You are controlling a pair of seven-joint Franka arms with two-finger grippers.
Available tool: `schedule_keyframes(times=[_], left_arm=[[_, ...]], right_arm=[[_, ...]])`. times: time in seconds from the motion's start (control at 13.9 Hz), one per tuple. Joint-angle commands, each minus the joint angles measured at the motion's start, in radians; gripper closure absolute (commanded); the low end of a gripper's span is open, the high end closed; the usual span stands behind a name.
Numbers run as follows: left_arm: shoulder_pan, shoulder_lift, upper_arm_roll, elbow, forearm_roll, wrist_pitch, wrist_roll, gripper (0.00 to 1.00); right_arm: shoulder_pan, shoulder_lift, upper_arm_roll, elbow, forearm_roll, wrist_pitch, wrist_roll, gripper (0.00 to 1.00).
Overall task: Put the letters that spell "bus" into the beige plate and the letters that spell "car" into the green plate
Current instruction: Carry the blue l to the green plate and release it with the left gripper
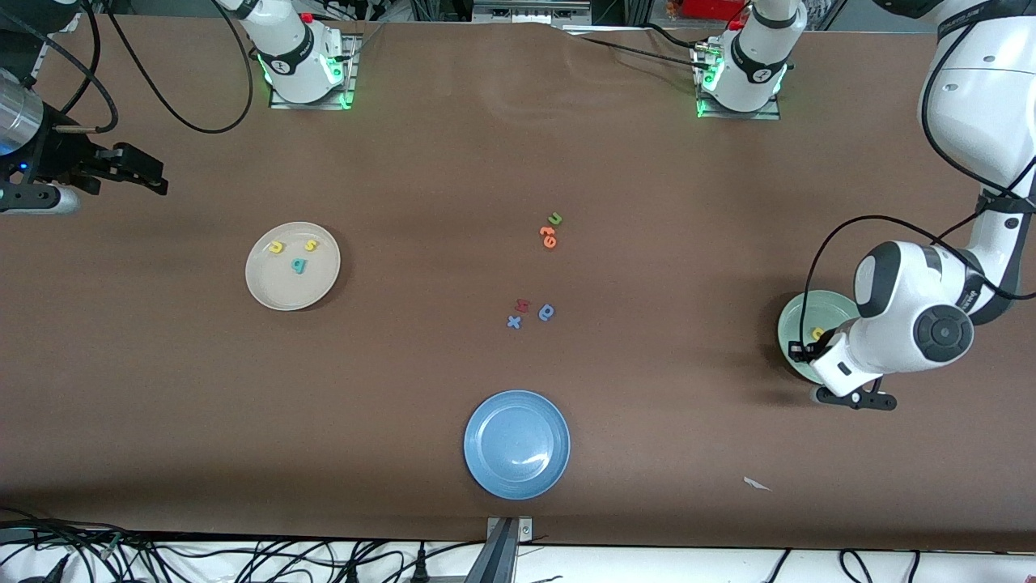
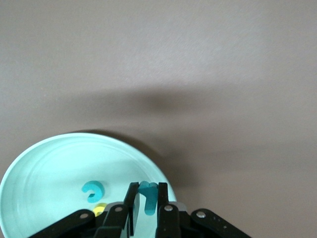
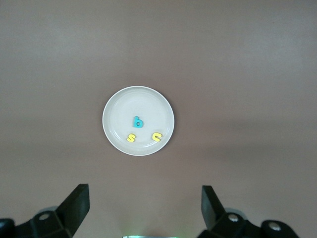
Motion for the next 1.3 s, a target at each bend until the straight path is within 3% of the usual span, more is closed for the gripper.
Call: schedule_keyframes(times=[0.0, 0.07, 0.14, 0.22, 0.29, 0.58, 0.72, 1.01, 1.23], left_arm=[[0.078, -0.076, -0.01, -0.166, 0.039, 0.103, 0.055, 0.9], [0.089, -0.076, -0.008, -0.169, 0.039, 0.108, 0.08, 0.83], [0.097, -0.076, -0.008, -0.169, 0.042, 0.108, 0.098, 0.66], [0.1, -0.075, -0.008, -0.169, 0.042, 0.108, 0.115, 0.22], [0.097, -0.076, -0.01, -0.164, 0.042, 0.099, 0.12, 0.0], [0.068, -0.072, -0.027, -0.167, 0.031, 0.085, 0.072, 0.01], [0.068, -0.058, -0.03, -0.17, 0.033, 0.084, 0.089, 0.08], [0.028, -0.049, -0.033, -0.172, 0.039, 0.085, 0.034, 0.11], [0.014, -0.038, -0.03, -0.175, 0.042, 0.085, 0.016, 0.31]], right_arm=[[-0.004, 0.009, -0.002, 0.026, 0.02, -0.024, -0.013, 0.0], [-0.004, 0.01, -0.002, 0.026, 0.02, -0.027, -0.013, 0.0], [-0.004, 0.01, -0.002, 0.024, 0.02, -0.027, -0.013, 0.0], [-0.004, 0.01, -0.004, 0.026, 0.02, -0.027, -0.013, 0.0], [-0.004, 0.01, -0.004, 0.024, 0.02, -0.029, -0.013, 0.0], [-0.006, 0.01, -0.004, 0.024, 0.02, -0.038, -0.013, 0.0], [-0.006, 0.01, -0.006, 0.023, 0.02, -0.041, -0.013, 0.0], [-0.006, 0.01, -0.006, 0.024, 0.02, -0.044, -0.01, 0.0], [-0.007, 0.01, -0.006, 0.024, 0.02, -0.044, -0.012, 0.0]])
